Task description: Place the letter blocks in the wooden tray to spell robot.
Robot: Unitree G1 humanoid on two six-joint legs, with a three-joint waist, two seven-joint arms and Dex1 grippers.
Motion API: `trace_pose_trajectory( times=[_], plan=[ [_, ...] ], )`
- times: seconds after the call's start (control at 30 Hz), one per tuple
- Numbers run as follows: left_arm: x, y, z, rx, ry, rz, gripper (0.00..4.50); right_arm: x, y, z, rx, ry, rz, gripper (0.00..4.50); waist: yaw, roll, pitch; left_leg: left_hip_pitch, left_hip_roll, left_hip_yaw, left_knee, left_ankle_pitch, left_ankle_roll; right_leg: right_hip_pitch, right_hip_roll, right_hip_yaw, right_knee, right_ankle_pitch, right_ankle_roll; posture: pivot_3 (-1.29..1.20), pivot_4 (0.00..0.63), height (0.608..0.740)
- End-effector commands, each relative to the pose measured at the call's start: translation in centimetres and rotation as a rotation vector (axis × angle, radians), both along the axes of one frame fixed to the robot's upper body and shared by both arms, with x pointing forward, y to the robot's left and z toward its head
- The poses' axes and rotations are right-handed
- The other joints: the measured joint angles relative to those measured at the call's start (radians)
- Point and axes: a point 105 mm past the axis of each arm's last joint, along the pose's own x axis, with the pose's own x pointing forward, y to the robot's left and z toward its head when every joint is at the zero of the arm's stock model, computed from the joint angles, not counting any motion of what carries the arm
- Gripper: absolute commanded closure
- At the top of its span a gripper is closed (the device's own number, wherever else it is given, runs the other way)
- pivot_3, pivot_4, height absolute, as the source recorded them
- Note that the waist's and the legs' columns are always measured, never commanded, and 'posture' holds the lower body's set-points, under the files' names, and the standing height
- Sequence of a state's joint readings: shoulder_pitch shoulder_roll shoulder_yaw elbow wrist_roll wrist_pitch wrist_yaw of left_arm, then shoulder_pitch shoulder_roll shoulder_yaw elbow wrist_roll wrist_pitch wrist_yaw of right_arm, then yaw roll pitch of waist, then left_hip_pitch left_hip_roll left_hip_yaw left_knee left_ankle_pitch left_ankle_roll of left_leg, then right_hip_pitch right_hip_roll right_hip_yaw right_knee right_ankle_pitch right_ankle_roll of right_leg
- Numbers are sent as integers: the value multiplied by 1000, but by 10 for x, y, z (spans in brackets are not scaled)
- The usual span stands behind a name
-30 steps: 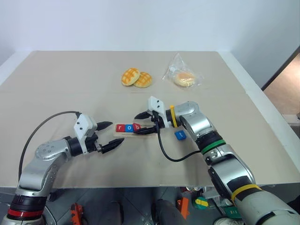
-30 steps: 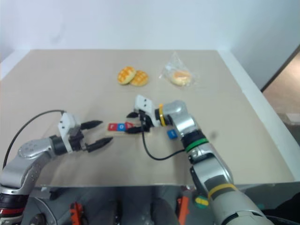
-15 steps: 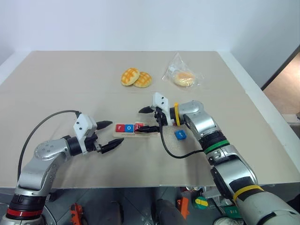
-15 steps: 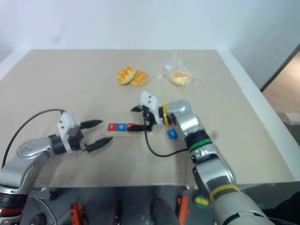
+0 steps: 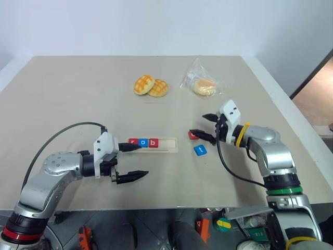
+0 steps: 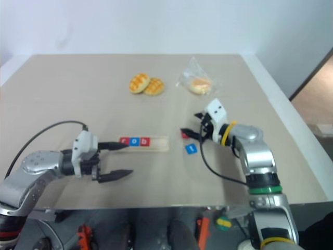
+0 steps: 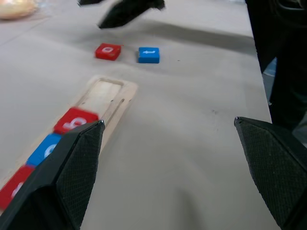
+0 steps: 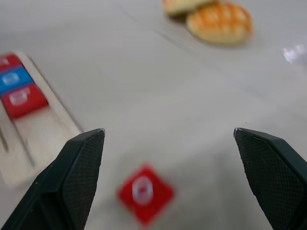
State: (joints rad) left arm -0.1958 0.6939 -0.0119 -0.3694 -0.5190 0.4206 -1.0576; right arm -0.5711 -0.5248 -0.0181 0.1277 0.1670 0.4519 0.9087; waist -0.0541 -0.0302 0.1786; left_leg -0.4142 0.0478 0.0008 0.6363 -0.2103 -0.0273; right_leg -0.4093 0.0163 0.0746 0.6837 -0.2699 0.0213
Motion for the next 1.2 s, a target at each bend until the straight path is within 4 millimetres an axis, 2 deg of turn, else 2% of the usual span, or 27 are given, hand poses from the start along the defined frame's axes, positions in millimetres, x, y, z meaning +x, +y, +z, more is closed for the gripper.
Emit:
trace_pose_trajectory(
  times=[0.03,0.33,0.57,1.1,1.13,1.2],
  plan=[
    [0,-5,7,-15,-18,-24,0,3,0,15,-9,-67,-4,52,-1,1,1,0,0,0,0,0,0,0,1,0,0,-1,1,0,150,740],
    [7,-9,11,-29,-41,-27,0,17,2,3,-131,-62,124,52,0,1,1,2,0,1,1,2,0,2,1,1,0,1,2,0,150,740],
    [4,-6,7,-11,-41,-9,0,23,-7,-11,-237,-10,214,52,5,1,1,1,-1,1,0,1,0,1,-1,1,0,3,-3,0,150,740],
    [1,-2,3,1,-35,27,0,33,-4,-14,-263,1,278,52,5,1,1,1,-1,1,0,2,0,2,-1,1,0,4,-3,0,150,740],
    [1,-1,2,2,-35,30,0,33,-4,-16,-271,2,280,284,5,1,1,1,-1,1,0,2,0,2,-1,1,0,4,-3,0,150,740],
    [1,-1,1,3,-33,36,0,33,-3,-21,-280,10,284,284,5,2,1,1,-1,1,0,2,0,2,-1,1,0,4,-3,0,150,740]
  ],
)
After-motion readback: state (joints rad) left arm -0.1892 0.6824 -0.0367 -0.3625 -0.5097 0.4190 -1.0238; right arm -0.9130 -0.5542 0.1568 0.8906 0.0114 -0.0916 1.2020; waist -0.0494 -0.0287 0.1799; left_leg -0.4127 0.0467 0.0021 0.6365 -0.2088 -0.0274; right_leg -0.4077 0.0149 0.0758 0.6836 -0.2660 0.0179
